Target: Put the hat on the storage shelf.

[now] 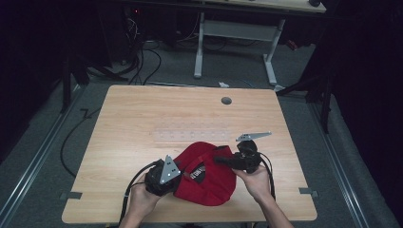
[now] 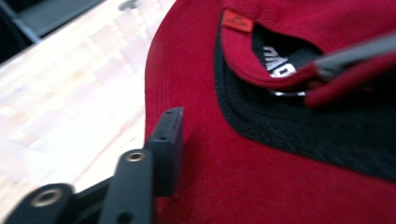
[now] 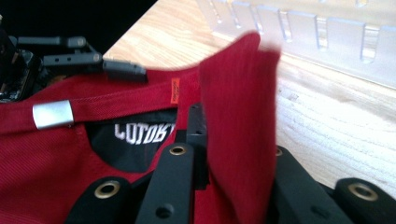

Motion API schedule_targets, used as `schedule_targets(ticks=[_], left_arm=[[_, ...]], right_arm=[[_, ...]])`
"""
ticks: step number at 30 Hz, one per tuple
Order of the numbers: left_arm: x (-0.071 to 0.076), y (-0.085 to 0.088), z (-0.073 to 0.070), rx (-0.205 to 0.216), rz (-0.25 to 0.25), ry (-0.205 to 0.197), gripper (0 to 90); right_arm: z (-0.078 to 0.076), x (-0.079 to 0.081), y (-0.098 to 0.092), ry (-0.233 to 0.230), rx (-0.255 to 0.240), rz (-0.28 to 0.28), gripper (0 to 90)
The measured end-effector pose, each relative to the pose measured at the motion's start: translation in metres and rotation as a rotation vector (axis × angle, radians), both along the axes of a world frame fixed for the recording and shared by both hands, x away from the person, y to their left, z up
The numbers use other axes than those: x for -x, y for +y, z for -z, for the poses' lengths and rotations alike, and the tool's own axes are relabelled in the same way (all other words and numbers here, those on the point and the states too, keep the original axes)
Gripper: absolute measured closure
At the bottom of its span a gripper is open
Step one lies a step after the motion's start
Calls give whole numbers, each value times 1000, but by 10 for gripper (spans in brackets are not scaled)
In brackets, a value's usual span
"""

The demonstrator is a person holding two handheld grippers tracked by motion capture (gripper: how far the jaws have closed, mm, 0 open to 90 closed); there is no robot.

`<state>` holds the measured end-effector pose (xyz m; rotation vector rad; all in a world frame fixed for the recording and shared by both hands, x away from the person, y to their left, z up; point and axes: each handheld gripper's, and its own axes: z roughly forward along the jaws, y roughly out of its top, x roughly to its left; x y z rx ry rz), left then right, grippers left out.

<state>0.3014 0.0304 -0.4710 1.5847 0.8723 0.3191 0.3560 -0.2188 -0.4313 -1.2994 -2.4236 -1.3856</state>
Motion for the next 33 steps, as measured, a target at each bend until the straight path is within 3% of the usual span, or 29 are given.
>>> schedule_targets(ticks=[3,13,14,16,21,26,33], left_arm=[[1,0,-3,15,26,24,648],[6,4,-14,-26,63,26,733],[7,4,-14,-28,72,30,766],[9,4,-15,-22,90,43,781],[13,4,-16,-40,110,41,834],[11,13,-21,-36,101,50,851],[7,21,-24,-29,73,66,851]], right_arm=[[0,-1,-2,-8,-4,10,779],[-1,-2,-1,-16,-18,24,644],[-3,-3,-2,-22,-30,35,597],[-4,-4,-3,-23,-36,41,585],[-10,-6,-10,-60,-66,98,504],[-17,-4,-27,-116,-115,193,448],[-19,-1,-40,-173,-122,248,418]])
